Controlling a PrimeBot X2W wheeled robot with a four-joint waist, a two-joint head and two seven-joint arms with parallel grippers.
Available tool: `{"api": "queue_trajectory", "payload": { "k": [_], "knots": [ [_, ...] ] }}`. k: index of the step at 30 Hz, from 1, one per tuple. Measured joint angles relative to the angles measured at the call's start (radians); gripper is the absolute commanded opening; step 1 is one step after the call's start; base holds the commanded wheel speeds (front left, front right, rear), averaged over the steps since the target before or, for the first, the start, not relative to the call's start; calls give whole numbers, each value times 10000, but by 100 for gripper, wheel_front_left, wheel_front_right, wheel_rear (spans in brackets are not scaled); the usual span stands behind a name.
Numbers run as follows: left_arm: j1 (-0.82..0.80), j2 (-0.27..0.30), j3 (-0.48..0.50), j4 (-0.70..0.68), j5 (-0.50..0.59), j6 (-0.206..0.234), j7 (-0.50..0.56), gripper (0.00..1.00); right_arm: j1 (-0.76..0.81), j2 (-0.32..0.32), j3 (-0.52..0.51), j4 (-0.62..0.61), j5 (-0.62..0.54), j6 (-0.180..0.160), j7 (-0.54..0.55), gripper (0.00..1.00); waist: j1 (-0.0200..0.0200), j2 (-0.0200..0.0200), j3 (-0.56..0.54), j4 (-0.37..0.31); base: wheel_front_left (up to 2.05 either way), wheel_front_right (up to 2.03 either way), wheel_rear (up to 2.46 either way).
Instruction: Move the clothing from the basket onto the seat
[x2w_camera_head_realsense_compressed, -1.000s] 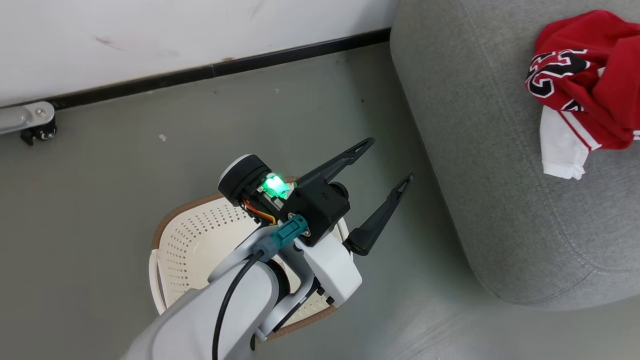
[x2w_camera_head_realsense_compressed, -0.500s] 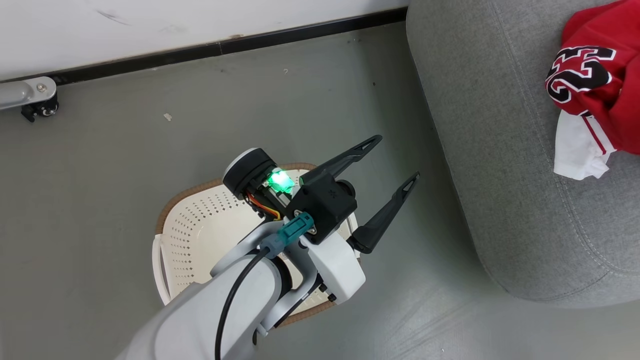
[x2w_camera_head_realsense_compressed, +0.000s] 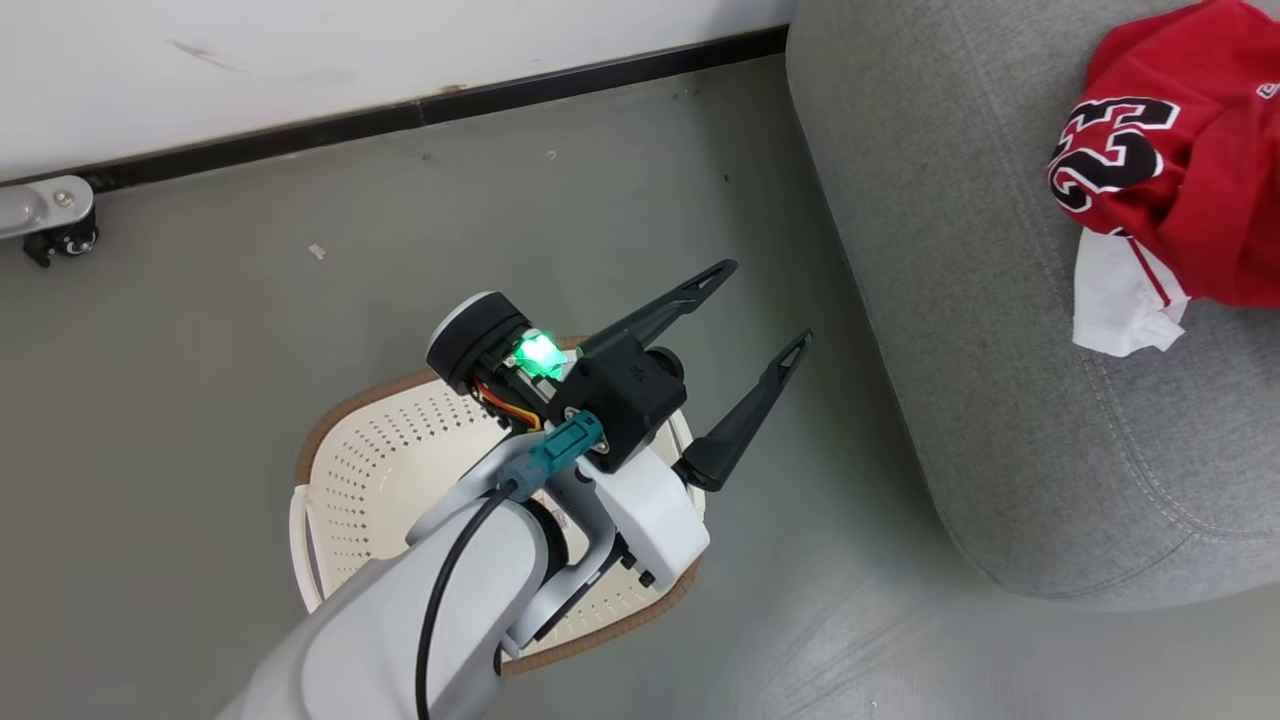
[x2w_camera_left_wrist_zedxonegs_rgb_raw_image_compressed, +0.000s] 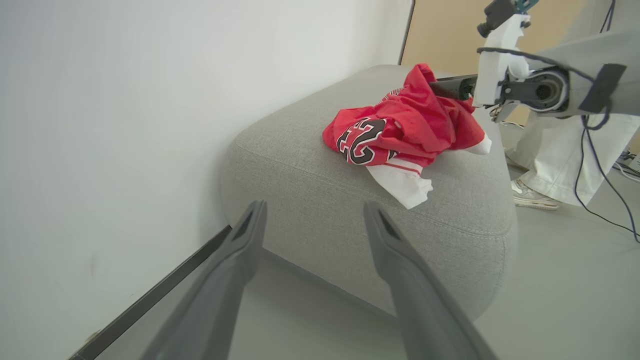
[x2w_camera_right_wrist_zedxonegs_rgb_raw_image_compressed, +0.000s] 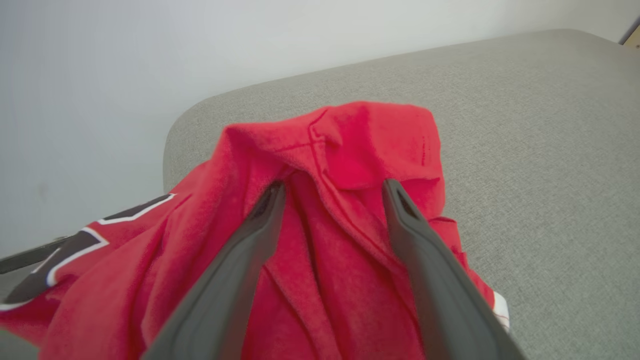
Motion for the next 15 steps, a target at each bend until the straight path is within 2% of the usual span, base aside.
{"api": "queue_trajectory", "payload": {
  "k": [15],
  "knots": [
    [317,132,596,570,-316,105,-600,100,754,-15,100,-1988,-201,0,-15,100,0,0,-648,-365,0,0,0]
  ]
}}
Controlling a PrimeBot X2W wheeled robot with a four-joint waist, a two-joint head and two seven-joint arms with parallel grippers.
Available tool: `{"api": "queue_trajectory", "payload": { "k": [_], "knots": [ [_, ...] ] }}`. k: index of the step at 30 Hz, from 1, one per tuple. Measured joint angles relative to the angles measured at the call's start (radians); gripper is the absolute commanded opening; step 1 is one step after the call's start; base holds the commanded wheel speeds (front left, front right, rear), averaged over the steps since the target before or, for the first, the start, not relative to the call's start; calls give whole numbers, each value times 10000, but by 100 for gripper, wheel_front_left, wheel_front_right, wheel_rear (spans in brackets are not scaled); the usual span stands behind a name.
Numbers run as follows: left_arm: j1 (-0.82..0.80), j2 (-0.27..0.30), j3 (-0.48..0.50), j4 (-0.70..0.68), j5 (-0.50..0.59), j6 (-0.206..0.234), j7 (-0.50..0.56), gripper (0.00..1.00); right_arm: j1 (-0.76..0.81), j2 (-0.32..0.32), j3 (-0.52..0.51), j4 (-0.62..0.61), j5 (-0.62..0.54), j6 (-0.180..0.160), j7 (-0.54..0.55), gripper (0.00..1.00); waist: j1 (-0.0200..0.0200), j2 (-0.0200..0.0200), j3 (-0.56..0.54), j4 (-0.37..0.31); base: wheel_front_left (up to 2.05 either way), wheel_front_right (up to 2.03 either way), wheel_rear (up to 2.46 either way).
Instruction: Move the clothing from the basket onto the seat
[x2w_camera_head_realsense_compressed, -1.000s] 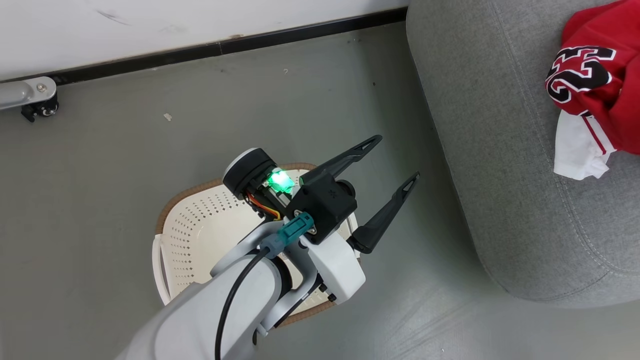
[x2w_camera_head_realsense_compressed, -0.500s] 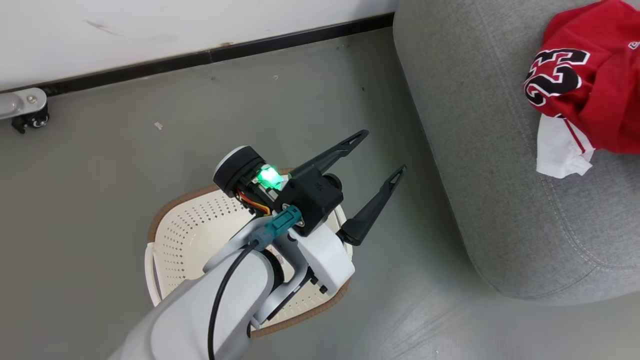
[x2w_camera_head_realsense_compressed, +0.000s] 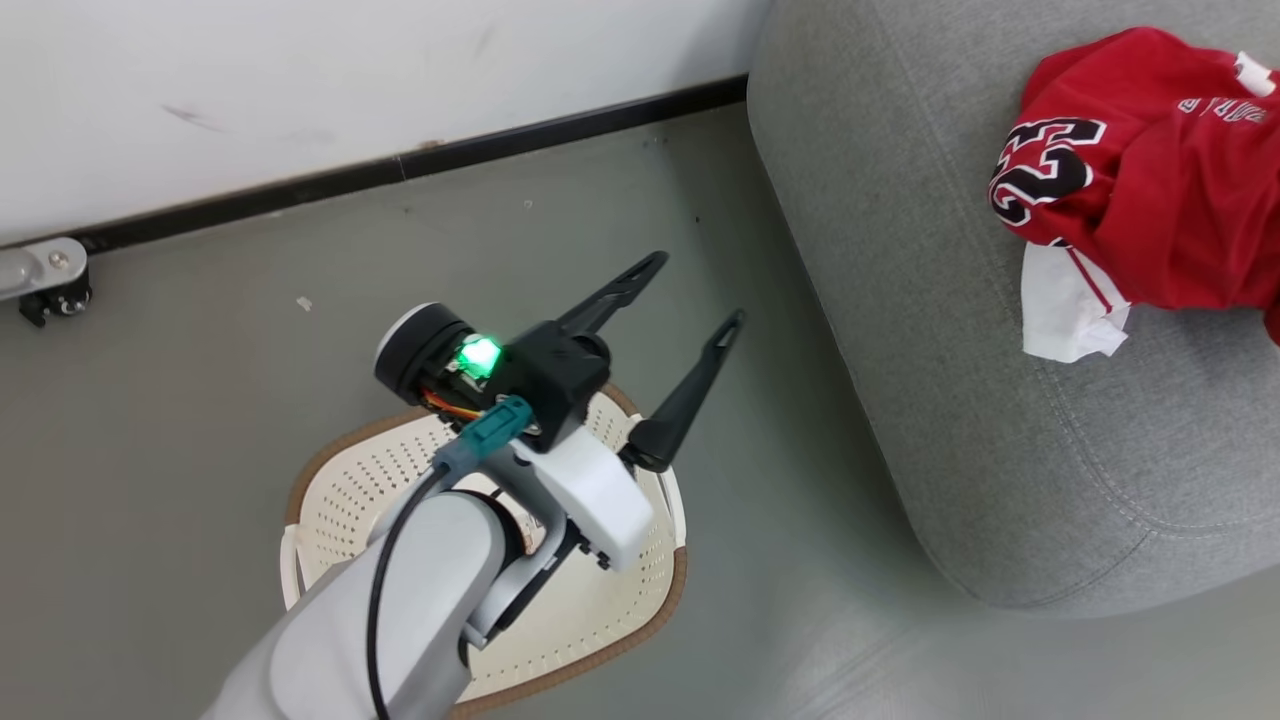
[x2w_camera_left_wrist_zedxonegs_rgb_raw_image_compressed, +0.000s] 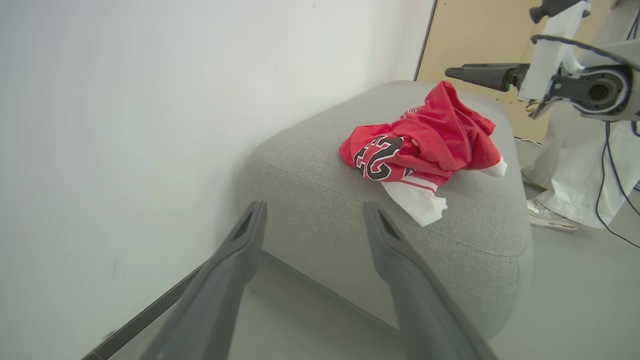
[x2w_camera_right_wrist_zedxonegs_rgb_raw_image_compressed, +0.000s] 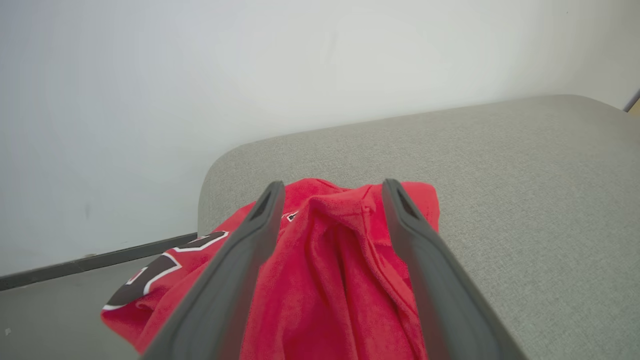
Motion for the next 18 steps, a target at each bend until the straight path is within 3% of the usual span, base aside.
{"api": "queue_trajectory", "payload": {
  "k": [8,18],
  "knots": [
    [340,192,464,339,-224,255,-407,100,133,211,176,-842,-372,0,-6,100,0,0,-491,7,0,0,0],
    [880,443,1122,686,-407,546,-974,100,455,1012,546,-1501,-585,0,-13,100,0,0,-1091,300,0,0,0]
  ]
}}
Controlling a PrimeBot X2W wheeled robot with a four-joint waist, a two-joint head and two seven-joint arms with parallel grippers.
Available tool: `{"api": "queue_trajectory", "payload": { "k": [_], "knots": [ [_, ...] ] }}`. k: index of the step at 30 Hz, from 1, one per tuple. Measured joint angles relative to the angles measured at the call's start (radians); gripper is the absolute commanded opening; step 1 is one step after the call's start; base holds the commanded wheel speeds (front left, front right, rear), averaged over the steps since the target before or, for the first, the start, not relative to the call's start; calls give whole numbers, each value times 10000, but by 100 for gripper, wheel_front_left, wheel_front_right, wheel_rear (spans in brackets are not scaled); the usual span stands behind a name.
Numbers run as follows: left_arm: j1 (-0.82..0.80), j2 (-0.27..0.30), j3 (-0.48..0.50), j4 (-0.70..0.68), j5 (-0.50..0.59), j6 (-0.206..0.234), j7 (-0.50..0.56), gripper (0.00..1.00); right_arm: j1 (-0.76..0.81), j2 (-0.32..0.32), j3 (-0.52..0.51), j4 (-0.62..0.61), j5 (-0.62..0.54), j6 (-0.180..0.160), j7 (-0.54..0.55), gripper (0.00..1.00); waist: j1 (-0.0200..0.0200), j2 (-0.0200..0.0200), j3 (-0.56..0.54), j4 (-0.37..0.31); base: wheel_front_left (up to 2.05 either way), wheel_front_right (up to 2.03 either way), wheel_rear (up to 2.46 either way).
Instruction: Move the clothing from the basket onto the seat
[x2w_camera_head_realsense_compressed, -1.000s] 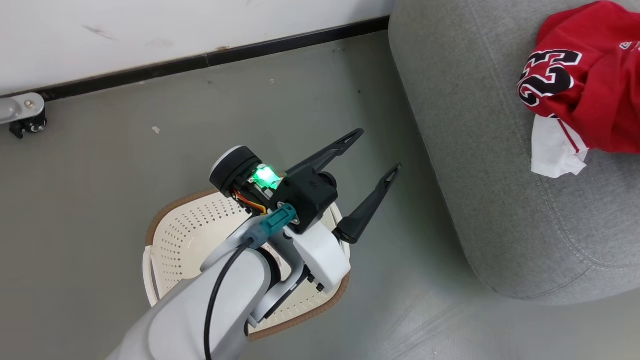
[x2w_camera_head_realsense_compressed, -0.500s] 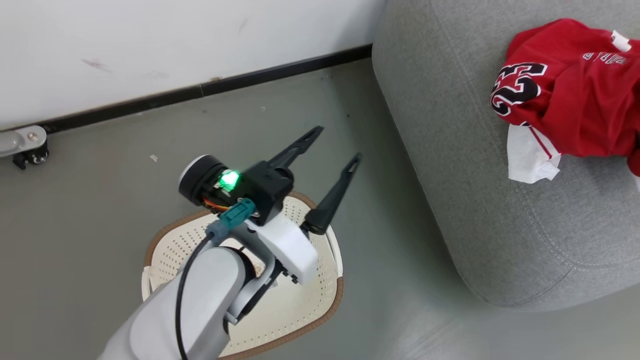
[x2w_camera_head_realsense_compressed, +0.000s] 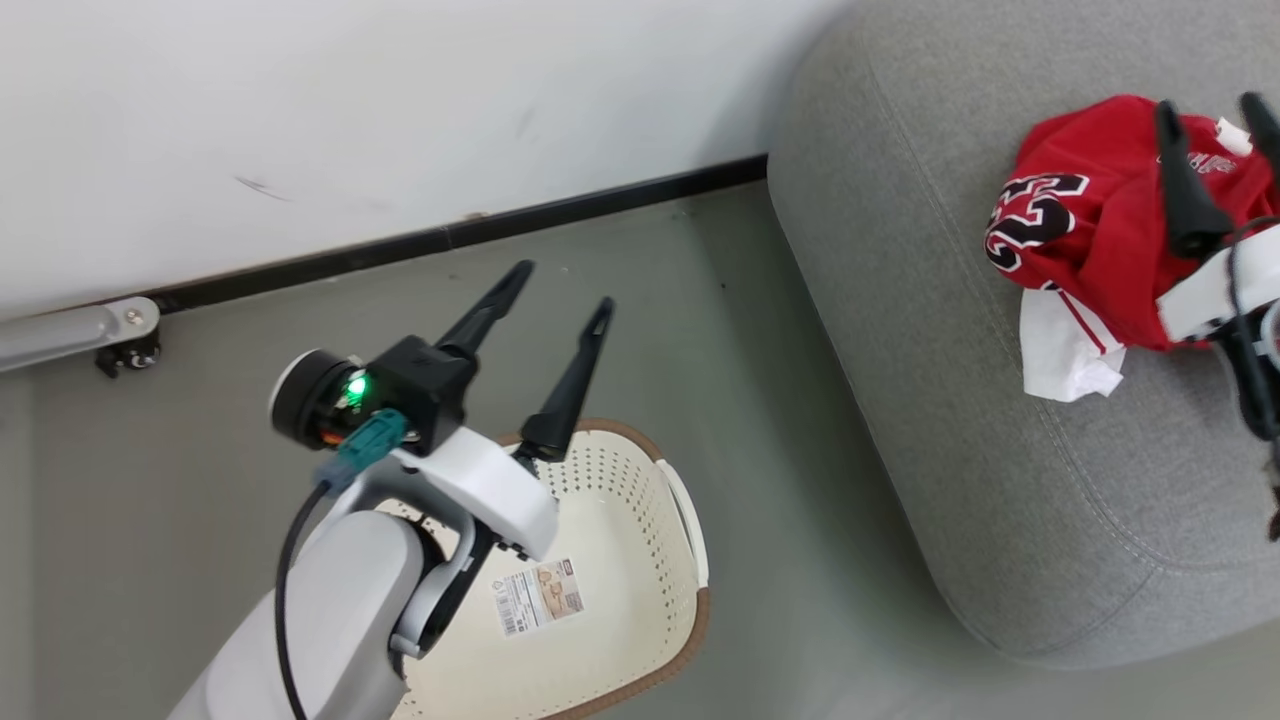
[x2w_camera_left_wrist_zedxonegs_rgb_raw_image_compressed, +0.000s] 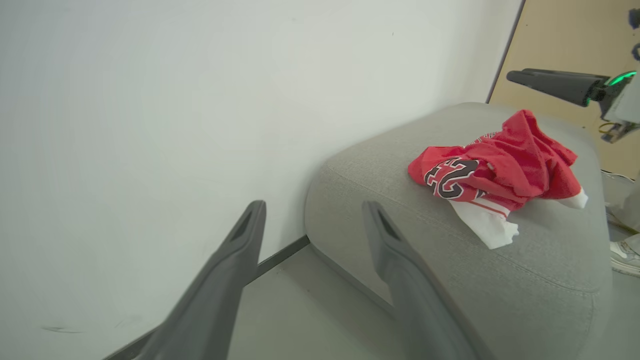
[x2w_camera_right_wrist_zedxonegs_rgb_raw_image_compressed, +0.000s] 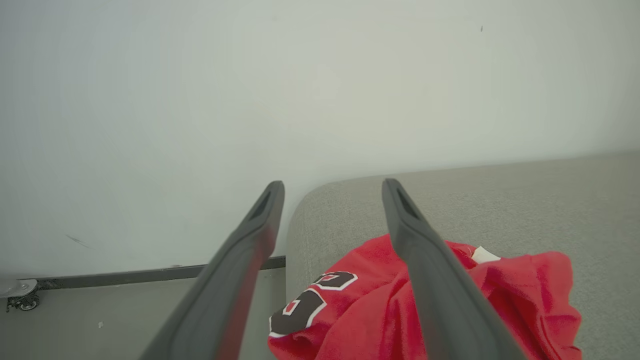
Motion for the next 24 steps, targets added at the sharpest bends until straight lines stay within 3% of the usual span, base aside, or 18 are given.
{"api": "queue_trajectory", "payload": {
  "k": [12,24],
  "knots": [
    [1019,282,1133,422,-499,692,-711,100,755,963,439,-562,-477,0,0,100,0,0,-732,606,0,0,0],
    [2271,554,1948,794,-802,1223,-1246,100,1928,1668,194,-1012,-1189,0,0,100,-1,0,-1446,1216,0,0,0]
  ]
}}
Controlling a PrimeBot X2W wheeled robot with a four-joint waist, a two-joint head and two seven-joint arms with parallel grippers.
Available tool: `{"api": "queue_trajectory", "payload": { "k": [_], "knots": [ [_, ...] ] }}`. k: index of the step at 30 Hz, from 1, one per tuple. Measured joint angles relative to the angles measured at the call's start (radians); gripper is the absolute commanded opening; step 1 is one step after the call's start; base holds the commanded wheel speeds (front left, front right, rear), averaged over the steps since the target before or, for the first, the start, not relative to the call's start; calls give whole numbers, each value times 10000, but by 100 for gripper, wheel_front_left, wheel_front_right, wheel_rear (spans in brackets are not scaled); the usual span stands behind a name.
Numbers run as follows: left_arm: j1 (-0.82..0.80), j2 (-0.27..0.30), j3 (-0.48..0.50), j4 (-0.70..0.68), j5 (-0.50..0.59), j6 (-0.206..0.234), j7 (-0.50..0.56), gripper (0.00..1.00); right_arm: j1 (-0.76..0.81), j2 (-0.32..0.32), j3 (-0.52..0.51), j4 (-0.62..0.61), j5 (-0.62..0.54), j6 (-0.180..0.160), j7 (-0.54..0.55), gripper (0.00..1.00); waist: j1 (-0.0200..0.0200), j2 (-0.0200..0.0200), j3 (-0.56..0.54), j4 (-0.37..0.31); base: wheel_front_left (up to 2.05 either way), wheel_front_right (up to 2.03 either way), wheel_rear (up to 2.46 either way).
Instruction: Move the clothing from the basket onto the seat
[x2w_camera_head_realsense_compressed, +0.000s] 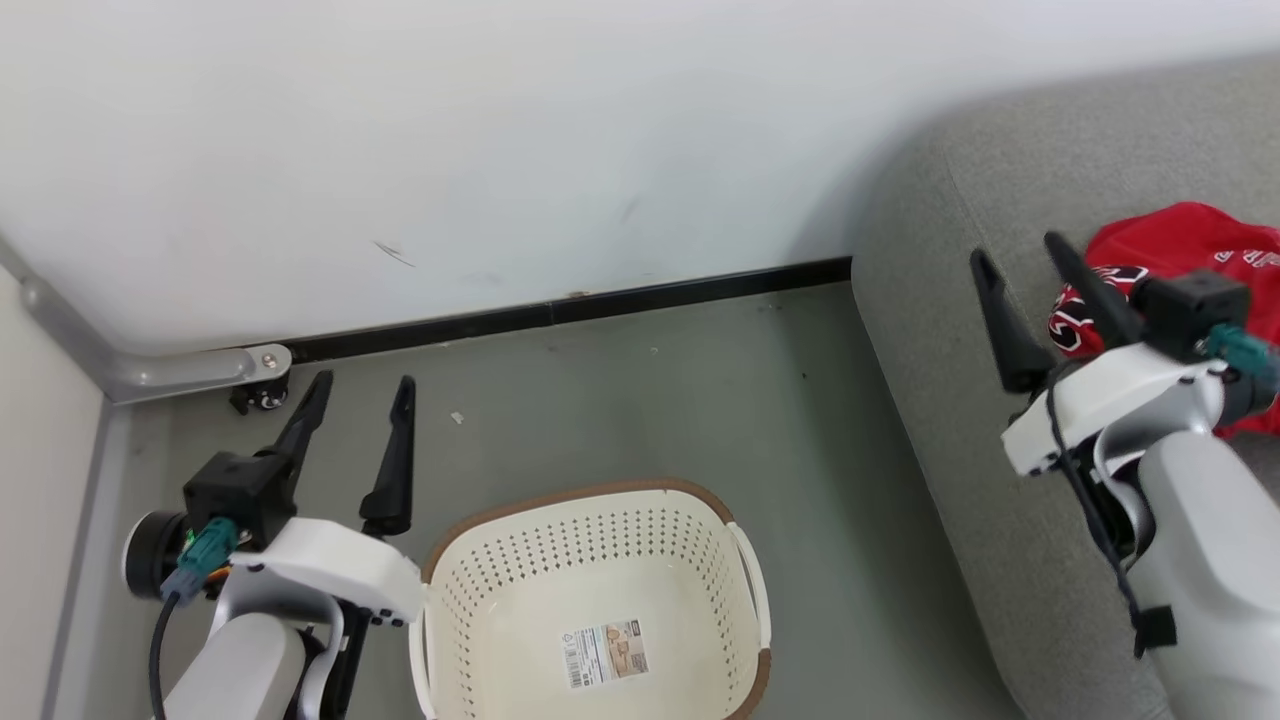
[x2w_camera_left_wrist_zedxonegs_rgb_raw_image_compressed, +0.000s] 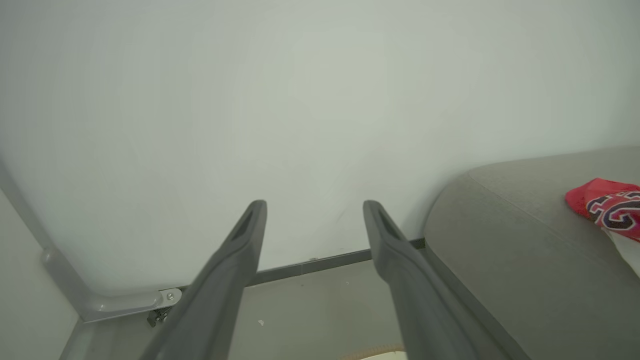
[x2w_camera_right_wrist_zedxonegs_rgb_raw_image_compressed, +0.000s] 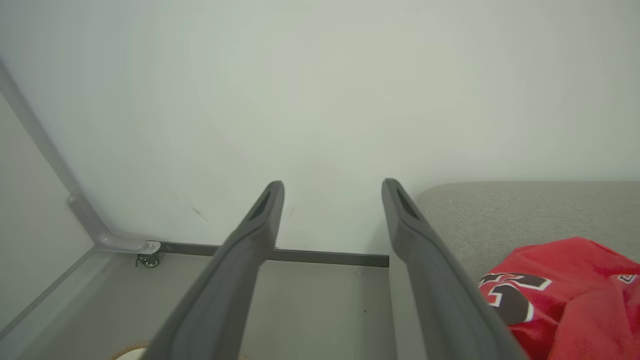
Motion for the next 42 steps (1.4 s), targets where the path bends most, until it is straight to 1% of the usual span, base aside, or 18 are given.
{"api": "queue_trajectory", "payload": {
  "k": [6,11,13,22,28,34,42],
  "knots": [
    [408,144,343,130,-36,263,-196,100,676,307,-88,-109,-368,0,0,100,0,0,-299,225,0,0,0],
    [812,176,548,234,-198,403,-290,100,1387,905,-171,-370,-537,0,0,100,1,0,-599,409,0,0,0],
    [988,196,583,268,-242,437,-301,100,1646,1043,-268,-470,-677,0,0,100,0,0,-717,470,0,0,0],
    [1684,253,838,351,-330,623,-428,100,2808,1185,-453,-1045,-1195,0,0,100,0,0,-1188,671,0,0,0],
    [2082,286,986,355,-334,771,-508,100,3454,1264,-961,-1461,-1452,0,0,100,0,0,-1449,761,0,0,0],
    [2400,353,1062,341,-334,779,-525,100,4143,1352,-1323,-1808,-1576,0,0,100,0,0,-1665,804,0,0,0],
    [2698,445,1104,217,-418,779,-594,100,4699,1448,-1367,-2220,-1745,0,0,100,0,0,-1816,765,0,0,0]
  ]
}}
